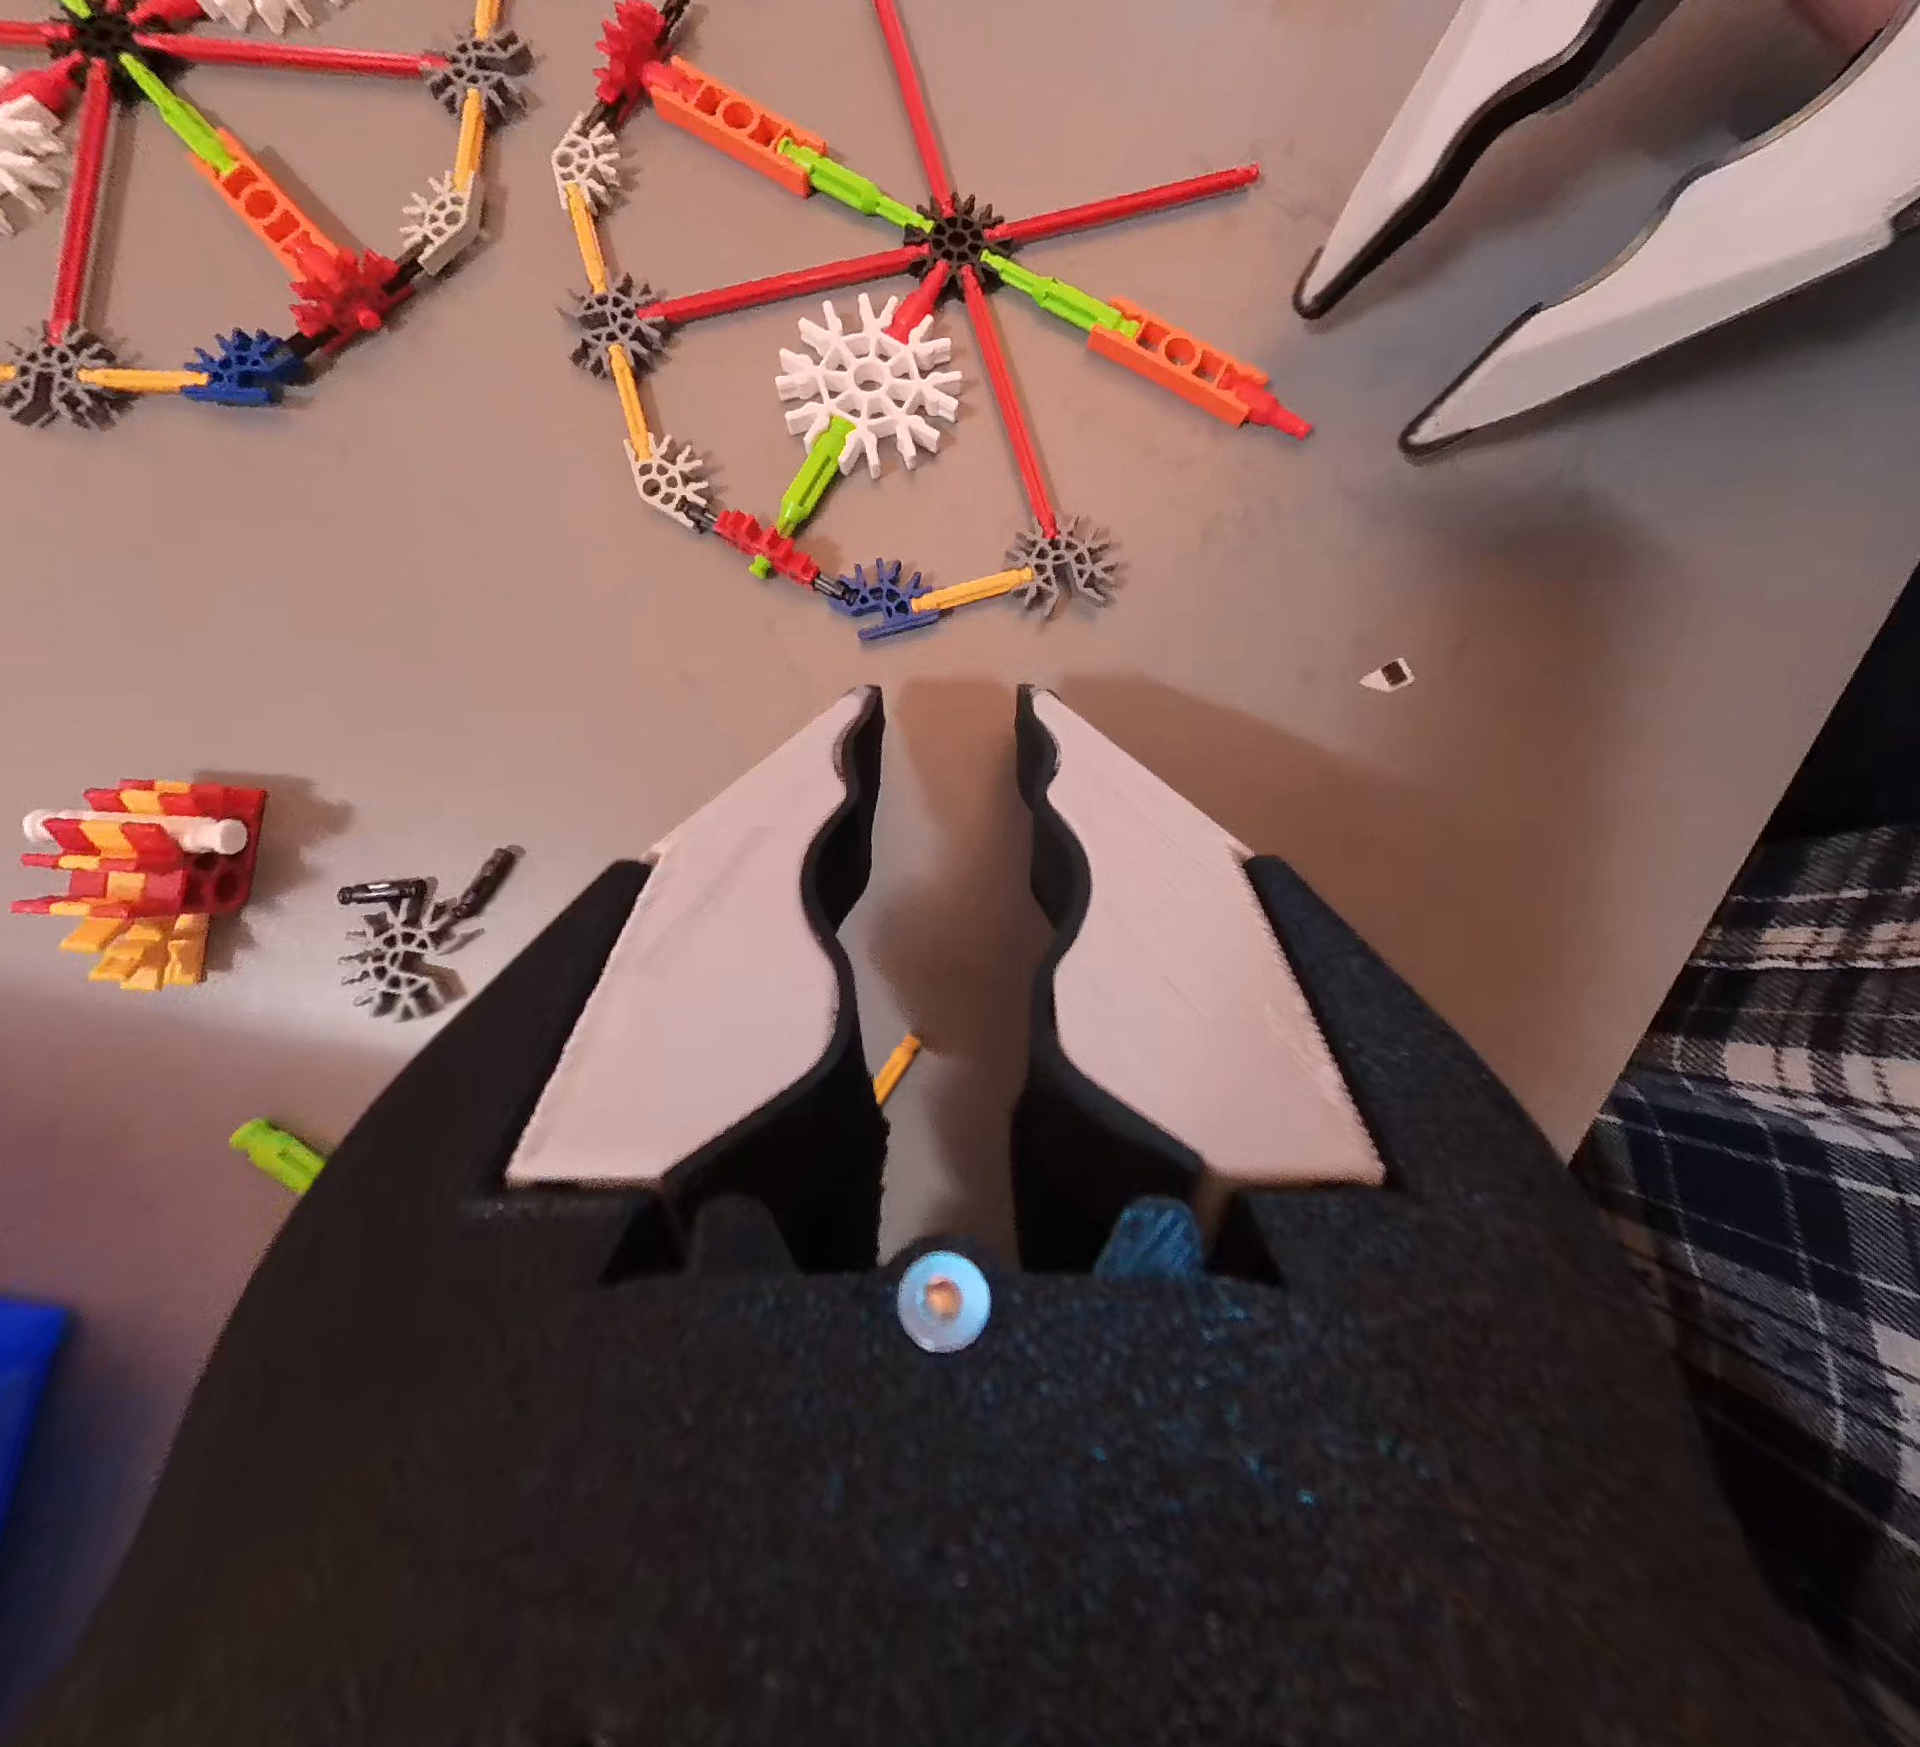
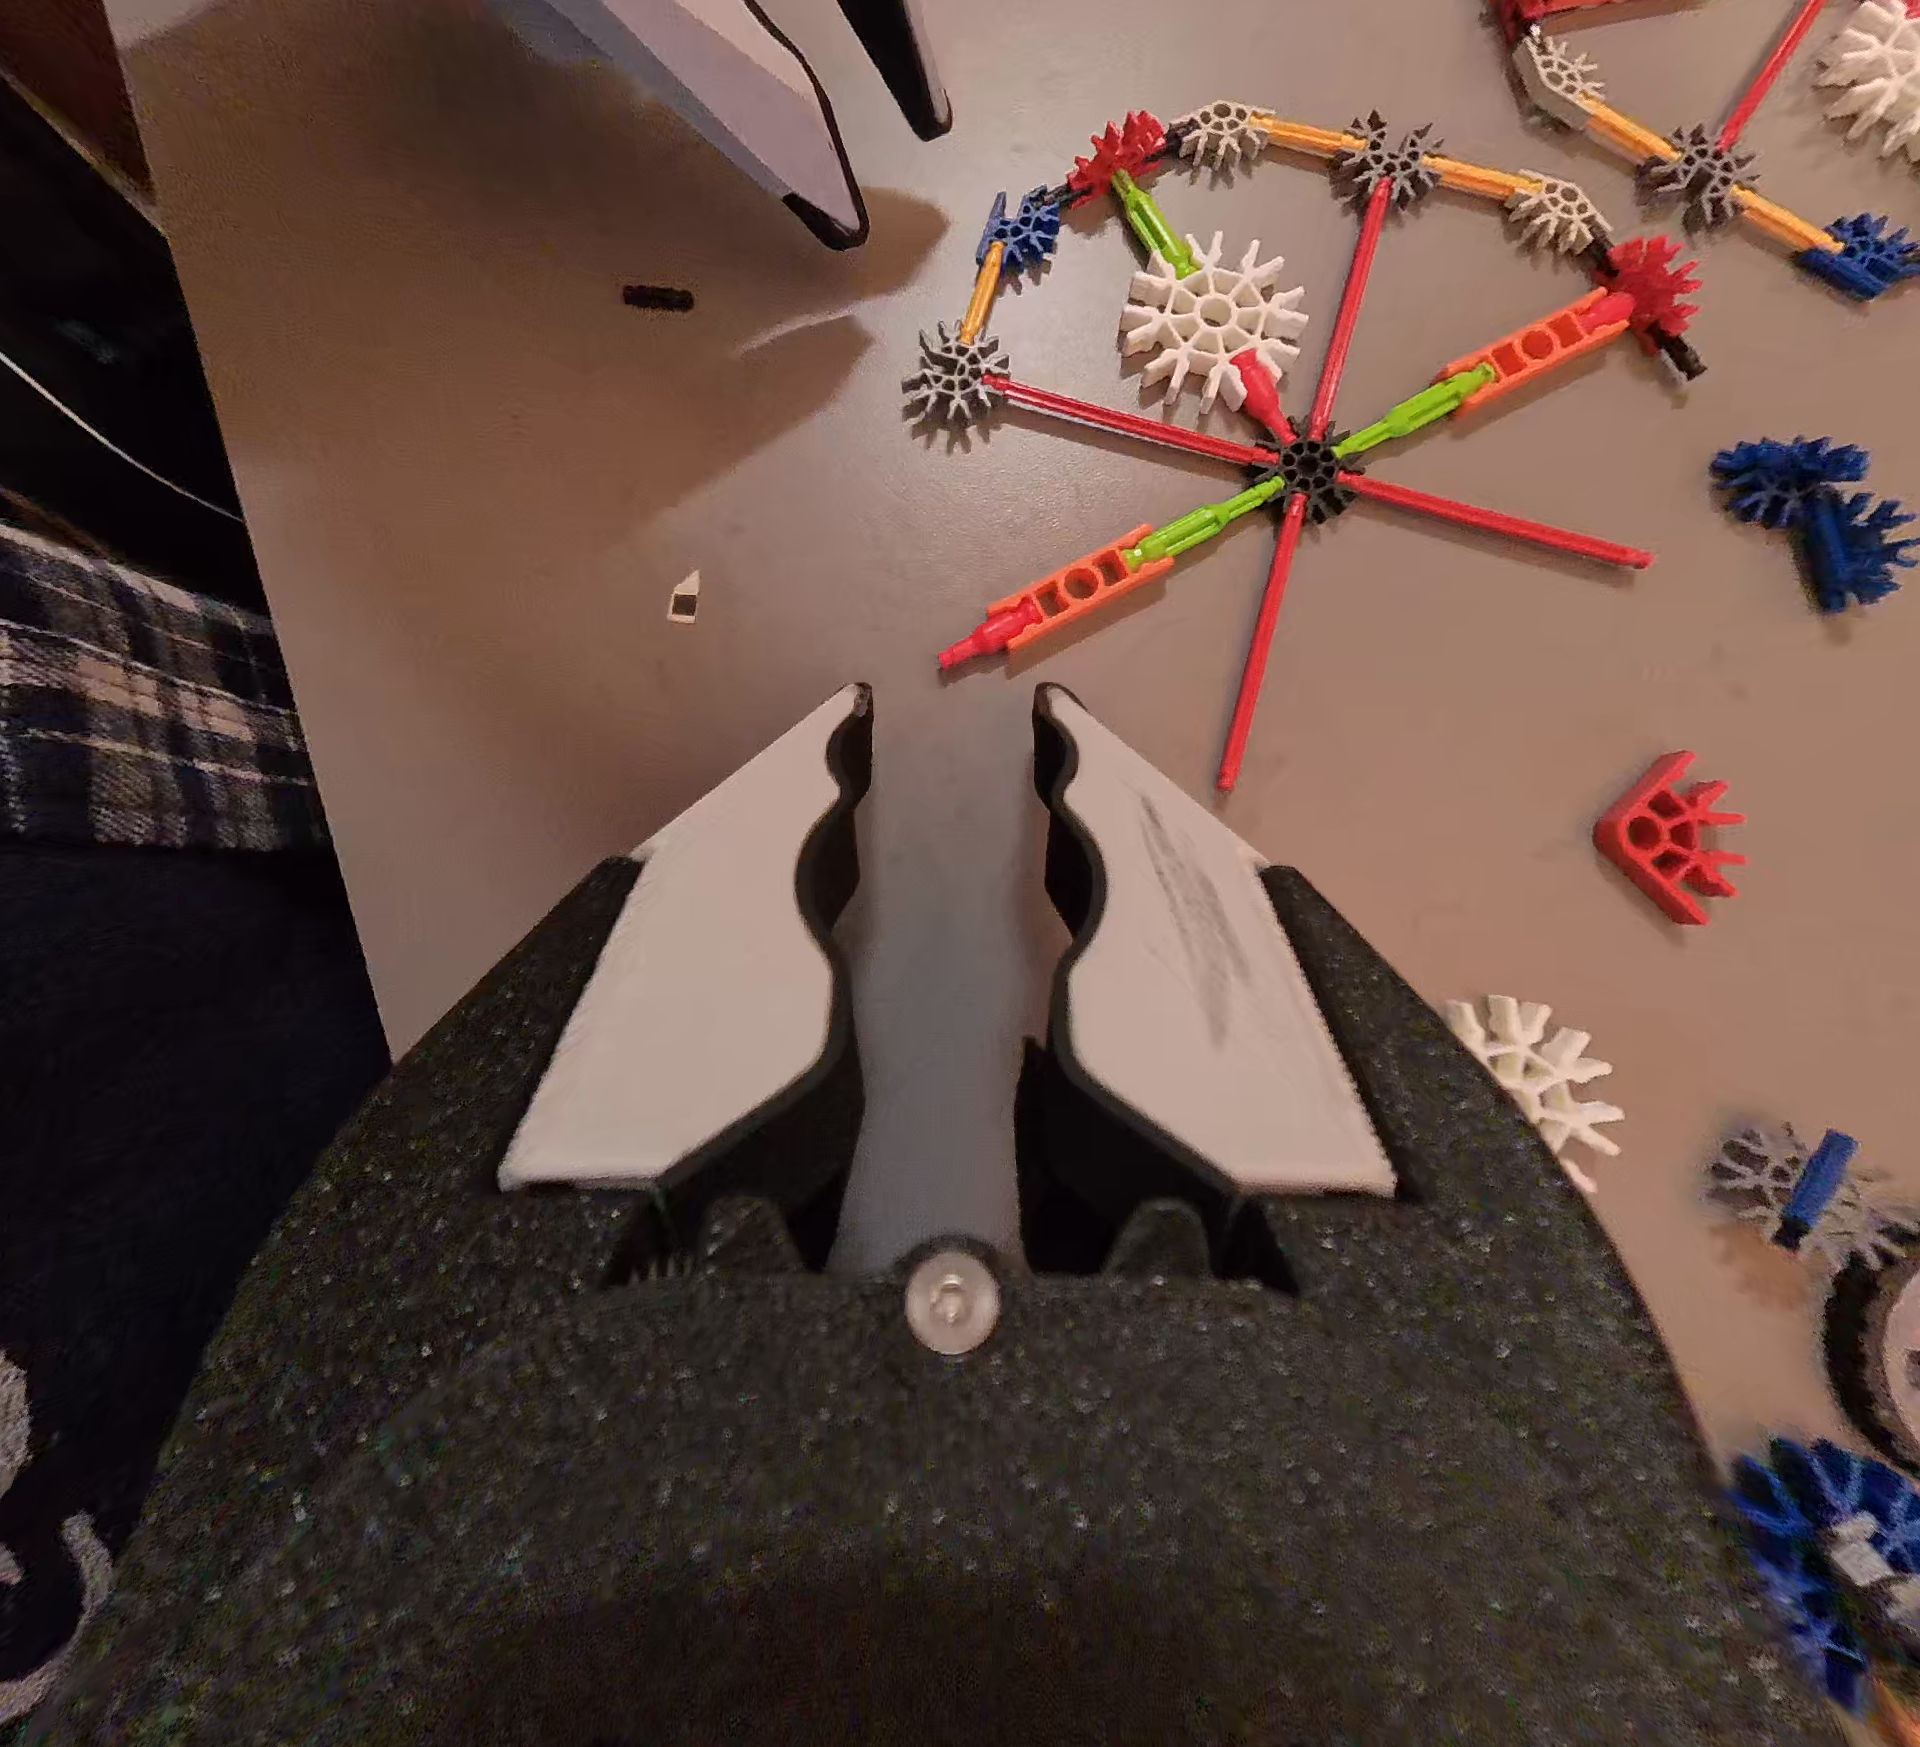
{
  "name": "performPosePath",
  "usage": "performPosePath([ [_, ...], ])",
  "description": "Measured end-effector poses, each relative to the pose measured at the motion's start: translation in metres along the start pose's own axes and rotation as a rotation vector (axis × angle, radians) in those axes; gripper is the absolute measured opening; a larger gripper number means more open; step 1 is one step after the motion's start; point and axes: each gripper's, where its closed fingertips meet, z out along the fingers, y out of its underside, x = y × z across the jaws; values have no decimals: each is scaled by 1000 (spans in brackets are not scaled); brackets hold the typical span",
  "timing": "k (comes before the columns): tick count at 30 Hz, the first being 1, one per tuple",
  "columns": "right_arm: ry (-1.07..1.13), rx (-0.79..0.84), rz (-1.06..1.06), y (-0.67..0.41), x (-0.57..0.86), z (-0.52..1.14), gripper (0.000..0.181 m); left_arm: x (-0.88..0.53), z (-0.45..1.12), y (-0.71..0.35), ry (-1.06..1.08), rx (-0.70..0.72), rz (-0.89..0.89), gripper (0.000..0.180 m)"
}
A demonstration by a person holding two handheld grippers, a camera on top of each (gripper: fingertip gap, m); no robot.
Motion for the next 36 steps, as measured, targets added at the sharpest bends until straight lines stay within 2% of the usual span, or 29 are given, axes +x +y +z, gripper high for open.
performPosePath([
  [4,-7,-6,23,9,-5,3,31,1,5,9,-13,-49,28,23],
  [13,-6,0,15,9,-5,3,32,-7,-6,6,-44,-43,19,23],
  [26,-10,11,10,9,-3,3,29,-75,-85,52,-274,-84,-106,22],
  [31,-15,11,14,9,0,3,23,-83,-98,74,-282,-121,-146,22],
  [36,-18,14,21,9,2,3,20,-61,-86,75,-190,-126,-117,15],
])
